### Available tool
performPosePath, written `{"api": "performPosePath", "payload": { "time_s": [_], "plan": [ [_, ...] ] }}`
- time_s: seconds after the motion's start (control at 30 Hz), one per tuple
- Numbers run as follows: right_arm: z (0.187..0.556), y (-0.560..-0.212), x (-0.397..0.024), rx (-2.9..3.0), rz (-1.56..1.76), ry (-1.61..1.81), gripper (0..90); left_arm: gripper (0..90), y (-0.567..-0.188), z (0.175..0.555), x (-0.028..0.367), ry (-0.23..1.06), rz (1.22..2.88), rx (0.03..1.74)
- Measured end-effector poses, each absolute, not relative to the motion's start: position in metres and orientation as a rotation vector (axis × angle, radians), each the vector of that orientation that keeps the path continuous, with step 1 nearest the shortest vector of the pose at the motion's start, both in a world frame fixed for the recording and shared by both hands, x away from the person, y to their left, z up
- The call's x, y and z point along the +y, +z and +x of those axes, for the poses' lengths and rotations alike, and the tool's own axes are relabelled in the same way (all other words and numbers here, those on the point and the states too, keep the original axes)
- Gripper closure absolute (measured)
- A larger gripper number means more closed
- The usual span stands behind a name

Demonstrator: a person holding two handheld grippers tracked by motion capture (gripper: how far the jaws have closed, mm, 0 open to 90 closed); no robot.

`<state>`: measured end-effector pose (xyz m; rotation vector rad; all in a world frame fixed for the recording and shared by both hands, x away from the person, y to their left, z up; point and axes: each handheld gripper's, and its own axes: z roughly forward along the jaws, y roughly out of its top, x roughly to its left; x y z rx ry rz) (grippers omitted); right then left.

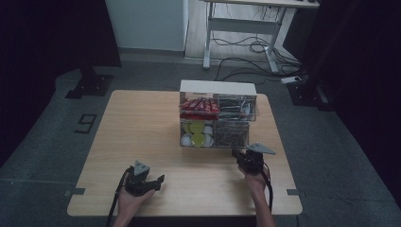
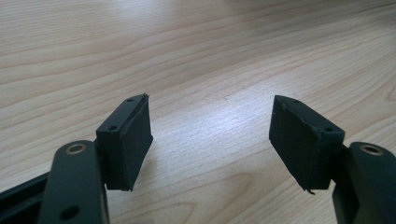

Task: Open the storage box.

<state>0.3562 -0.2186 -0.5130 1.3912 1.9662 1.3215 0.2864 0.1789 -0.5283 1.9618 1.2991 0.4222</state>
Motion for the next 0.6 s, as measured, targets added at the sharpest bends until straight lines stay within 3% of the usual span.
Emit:
{"api": "performPosePath", "payload": {
  "time_s": [0.6],
  "plan": [
    [0.3550, -0.5083, -0.2251, 1.917, 1.399, 1.339, 89.4, 30.0, -0.5324, 0.2865, 0.1791, 0.419, 1.971, 1.308]
  ]
}}
